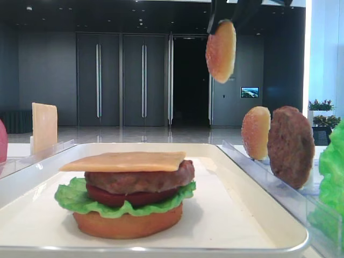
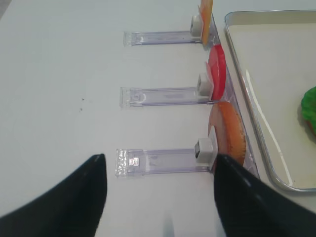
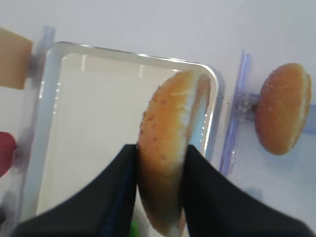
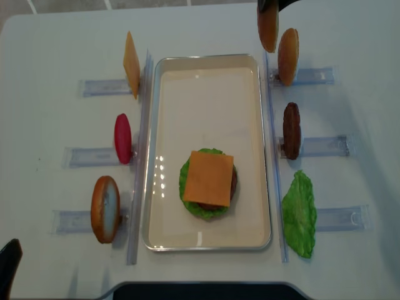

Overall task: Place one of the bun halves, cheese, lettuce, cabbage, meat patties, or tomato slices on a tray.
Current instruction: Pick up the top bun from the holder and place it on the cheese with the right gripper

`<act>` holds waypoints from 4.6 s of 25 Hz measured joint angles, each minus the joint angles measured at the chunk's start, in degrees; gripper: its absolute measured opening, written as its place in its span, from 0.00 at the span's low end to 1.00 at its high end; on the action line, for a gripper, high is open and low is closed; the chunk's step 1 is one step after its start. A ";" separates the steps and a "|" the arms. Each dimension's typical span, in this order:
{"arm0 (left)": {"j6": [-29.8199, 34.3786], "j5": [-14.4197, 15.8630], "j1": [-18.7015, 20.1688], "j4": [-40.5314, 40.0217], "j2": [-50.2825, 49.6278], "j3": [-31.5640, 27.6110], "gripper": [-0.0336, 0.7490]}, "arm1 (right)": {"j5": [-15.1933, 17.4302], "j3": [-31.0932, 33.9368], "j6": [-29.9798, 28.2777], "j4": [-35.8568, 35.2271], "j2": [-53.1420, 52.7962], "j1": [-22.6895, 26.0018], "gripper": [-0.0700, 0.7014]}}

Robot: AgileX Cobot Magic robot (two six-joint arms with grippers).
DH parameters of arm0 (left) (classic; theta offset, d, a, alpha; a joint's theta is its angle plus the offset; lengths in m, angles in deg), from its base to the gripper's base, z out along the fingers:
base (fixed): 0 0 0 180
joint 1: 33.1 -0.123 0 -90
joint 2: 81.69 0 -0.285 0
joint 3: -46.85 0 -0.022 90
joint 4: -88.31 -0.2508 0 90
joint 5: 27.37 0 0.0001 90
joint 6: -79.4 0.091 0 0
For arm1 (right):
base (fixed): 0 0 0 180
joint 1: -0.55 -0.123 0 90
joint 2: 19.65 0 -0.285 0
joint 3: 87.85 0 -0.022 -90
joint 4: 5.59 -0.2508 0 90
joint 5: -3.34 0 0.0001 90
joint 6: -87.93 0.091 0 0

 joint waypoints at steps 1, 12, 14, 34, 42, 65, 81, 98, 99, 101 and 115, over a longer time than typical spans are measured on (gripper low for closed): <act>0.00 0.00 0.00 0.00 0.00 0.00 0.70 | 0.14 0.00 -0.89 -1.38 -0.78 0.00 0.39; 0.00 0.00 0.00 0.00 0.00 0.00 0.70 | -6.56 13.99 -5.90 -9.01 -15.34 0.00 0.39; 0.00 0.00 0.00 0.00 0.00 0.00 0.70 | -7.79 17.63 -6.94 -10.41 -18.42 0.00 0.39; 0.00 0.00 0.00 0.00 0.00 0.00 0.70 | -23.49 56.43 -27.96 -41.16 -42.73 0.00 0.39; 0.00 0.00 0.00 0.00 0.00 0.00 0.70 | -24.04 64.64 -47.16 -63.02 -42.84 0.00 0.39; 0.00 -0.05 0.00 0.00 0.00 0.00 0.70 | -20.94 66.94 -62.46 -78.71 -28.64 -3.79 0.38; 0.00 -0.05 0.00 0.00 0.00 0.00 0.70 | -19.13 66.94 -71.64 -86.00 -17.85 -3.83 0.38; 0.13 -0.05 0.00 0.00 0.00 0.00 0.70 | -19.46 66.94 -73.48 -88.27 -15.28 -5.85 0.37; 0.13 -0.05 0.00 0.00 0.00 0.00 0.70 | -19.70 66.94 -73.50 -88.29 -15.27 -5.85 0.37; 0.13 -0.05 0.00 0.00 0.00 0.00 0.70 | -20.37 66.94 -73.55 -88.40 -15.27 -5.85 0.37; 0.13 -0.05 0.00 0.00 0.00 0.00 0.70 | -21.49 66.94 -74.31 -88.44 -15.22 -6.73 0.37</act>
